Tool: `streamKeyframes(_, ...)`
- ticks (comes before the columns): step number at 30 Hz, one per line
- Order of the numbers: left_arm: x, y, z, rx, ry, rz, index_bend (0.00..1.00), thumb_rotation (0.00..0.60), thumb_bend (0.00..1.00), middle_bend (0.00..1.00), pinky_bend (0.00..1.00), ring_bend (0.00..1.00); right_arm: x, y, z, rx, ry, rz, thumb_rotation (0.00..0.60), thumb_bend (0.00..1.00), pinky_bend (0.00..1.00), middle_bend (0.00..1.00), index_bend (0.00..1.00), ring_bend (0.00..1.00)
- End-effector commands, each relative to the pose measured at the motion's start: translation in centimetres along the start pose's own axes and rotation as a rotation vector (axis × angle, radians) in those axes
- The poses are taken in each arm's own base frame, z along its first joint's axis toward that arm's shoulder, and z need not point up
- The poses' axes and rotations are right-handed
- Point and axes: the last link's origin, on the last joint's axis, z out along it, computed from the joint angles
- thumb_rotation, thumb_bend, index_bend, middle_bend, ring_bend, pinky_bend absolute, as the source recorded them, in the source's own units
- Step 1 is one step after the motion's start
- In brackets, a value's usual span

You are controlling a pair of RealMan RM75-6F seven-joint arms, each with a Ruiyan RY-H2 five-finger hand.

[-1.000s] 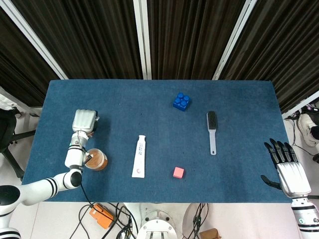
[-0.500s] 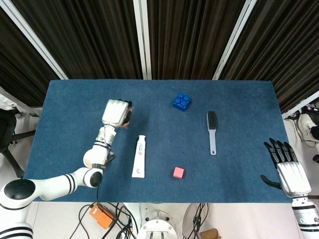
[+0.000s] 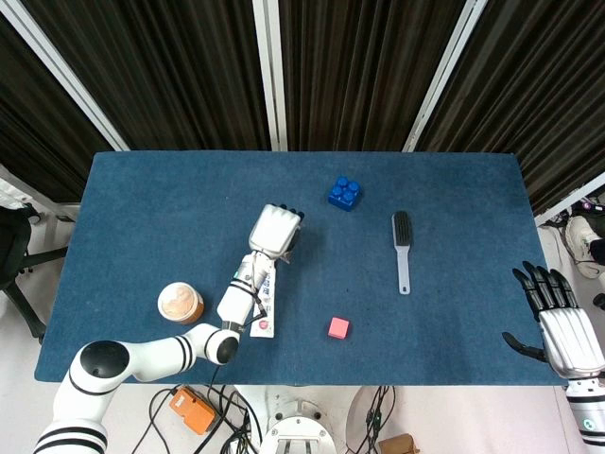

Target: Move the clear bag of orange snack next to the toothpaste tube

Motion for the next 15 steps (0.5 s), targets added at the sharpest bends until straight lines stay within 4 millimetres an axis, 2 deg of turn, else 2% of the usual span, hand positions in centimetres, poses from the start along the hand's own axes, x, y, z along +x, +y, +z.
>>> streamKeyframes(1, -0.5, 0.5, 0.4, -0.009, 0.010, 0.011, 0.51, 0.600, 0.33, 0.53, 0.47, 0.42, 0.2, 0.1, -0.3, 0.004, 0.005, 0.003, 0.600, 0.30, 0.00, 0.00, 0.00, 0.00)
streamKeyframes(4, -0.7, 0.3, 0.8, -0.008, -0.012, -0.009, 0.39, 0.600, 0.21, 0.40, 0.36, 0.30, 0.1, 0.1, -0.2, 0.008, 0.000, 0.004, 0.600, 0.30, 0.00, 0.00, 0.00, 0.00)
streamKeyframes(9, -0.6, -0.4, 0.9, -0.030, -0.038, -0.068, 0.23, 0.600, 0.10, 0.19, 0.24, 0.11, 0.1, 0.1, -0.1, 0.010, -0.002, 0.003, 0.600, 0.30, 0.00, 0.00, 0.00, 0.00)
streamKeyframes(13, -0.1, -0.7, 0.3, -0.057, -0.062, -0.070, 0.12, 0.600, 0.01, 0.08, 0.19, 0.02, 0.0, 0.1, 0.0, 0.008, -0.002, -0.001, 0.600, 0.30, 0.00, 0.00, 0.00, 0.00)
streamKeyframes(15, 0.7, -0.5, -0.4, -0.082, -0.058, -0.096, 0.09, 0.600, 0.00, 0.05, 0.17, 0.00, -0.1, 0.0, 0.0, 0.008, -0.007, -0.005, 0.600, 0.30, 0.00, 0.00, 0.00, 0.00)
